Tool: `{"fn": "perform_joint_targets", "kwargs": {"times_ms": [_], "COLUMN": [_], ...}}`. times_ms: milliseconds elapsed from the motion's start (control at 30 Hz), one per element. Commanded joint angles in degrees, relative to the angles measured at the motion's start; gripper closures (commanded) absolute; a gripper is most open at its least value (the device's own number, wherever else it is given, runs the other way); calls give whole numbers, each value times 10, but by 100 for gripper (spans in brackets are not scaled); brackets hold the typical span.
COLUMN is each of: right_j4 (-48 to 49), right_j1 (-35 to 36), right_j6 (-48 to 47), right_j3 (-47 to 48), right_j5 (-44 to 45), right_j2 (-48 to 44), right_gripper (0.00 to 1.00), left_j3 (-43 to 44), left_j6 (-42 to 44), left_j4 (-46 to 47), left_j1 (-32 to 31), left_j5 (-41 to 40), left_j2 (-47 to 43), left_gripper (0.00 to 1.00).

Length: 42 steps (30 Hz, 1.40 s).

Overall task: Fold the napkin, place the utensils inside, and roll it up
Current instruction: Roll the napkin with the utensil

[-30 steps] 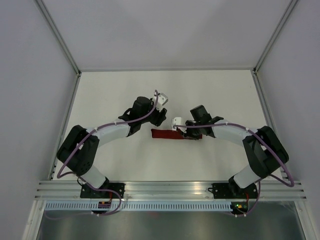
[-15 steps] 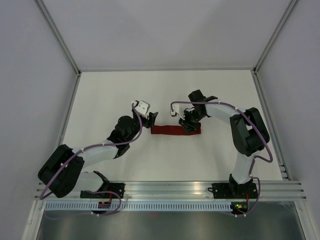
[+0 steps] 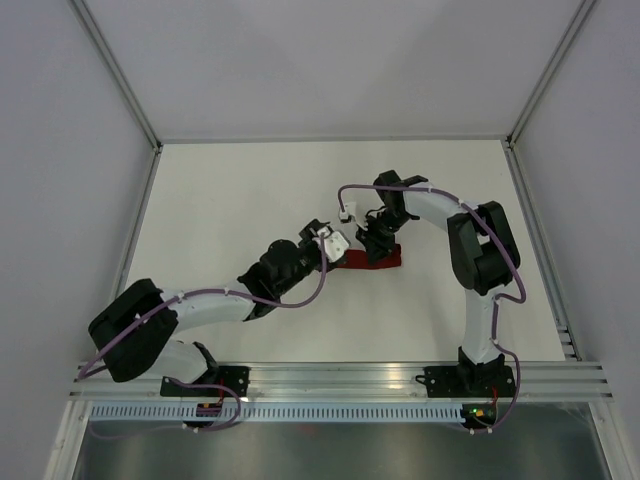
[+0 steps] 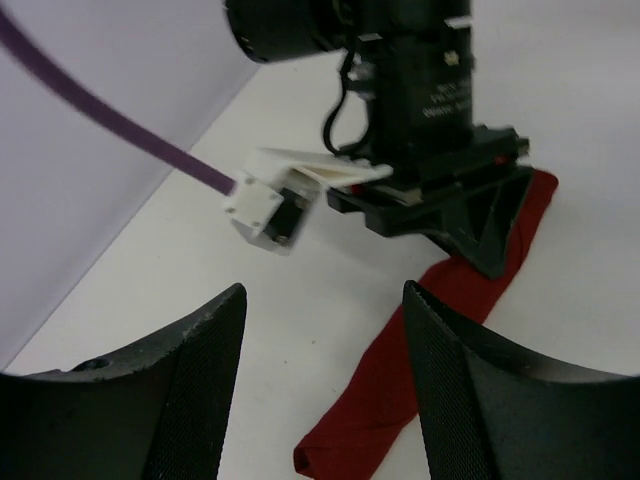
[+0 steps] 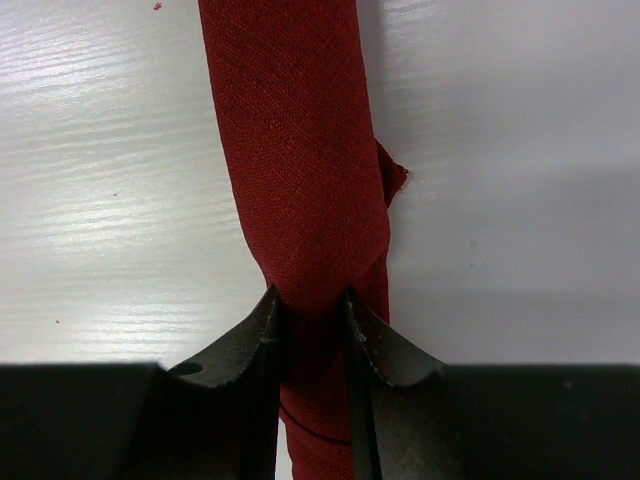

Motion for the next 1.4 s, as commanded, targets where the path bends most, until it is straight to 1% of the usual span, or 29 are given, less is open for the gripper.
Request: {"fn": "perform_joint_targets", "kwargs": {"times_ms": [0, 33, 133, 267, 567, 733, 900, 1100, 1200, 1267, 1300, 1333, 1367], "right_j4": [-8, -8, -9, -23, -64, -112, -116, -125, -132, -136, -137, -139, -142], "right_j1": [0, 0, -1, -4, -14, -22, -24, -25, -25, -25, -25, -24, -25], "right_j6": [-24, -24, -20, -20, -19, -33, -37, -44, -49, -50, -51, -51, -51], "right_j3": [-5, -4, -2, 14, 51, 88, 87, 86, 86, 85, 85, 85, 85], "right_j5": [40, 39, 40, 39, 7, -15, -15, -12, -15, -18, -19, -22, -23], "right_j2": [60, 62, 67, 78, 111, 138, 140, 139, 137, 133, 132, 131, 126], "right_gripper": [83, 83, 83, 83, 84, 85, 85, 84, 84, 82, 80, 78, 71], "left_j3": [22, 27, 30, 43, 68, 77, 97, 128, 132, 138, 141, 144, 147], "left_j6": [113, 136, 164, 167, 214, 227, 240, 246, 247, 247, 244, 240, 237], "left_j4": [-42, -49, -54, -55, -52, -37, -27, -40, -56, -81, -90, -99, -128], "left_j1": [-25, -31, -46, -48, -54, -54, -54, -51, -48, -47, -47, -46, -46], "left_j5": [29, 31, 37, 50, 50, 37, 10, -12, -10, -5, 1, 7, 11], "left_j2": [46, 59, 96, 127, 196, 230, 259, 304, 307, 304, 299, 295, 292], "left_gripper": [31, 31, 31, 30, 29, 29, 28, 29, 32, 37, 40, 46, 50]}}
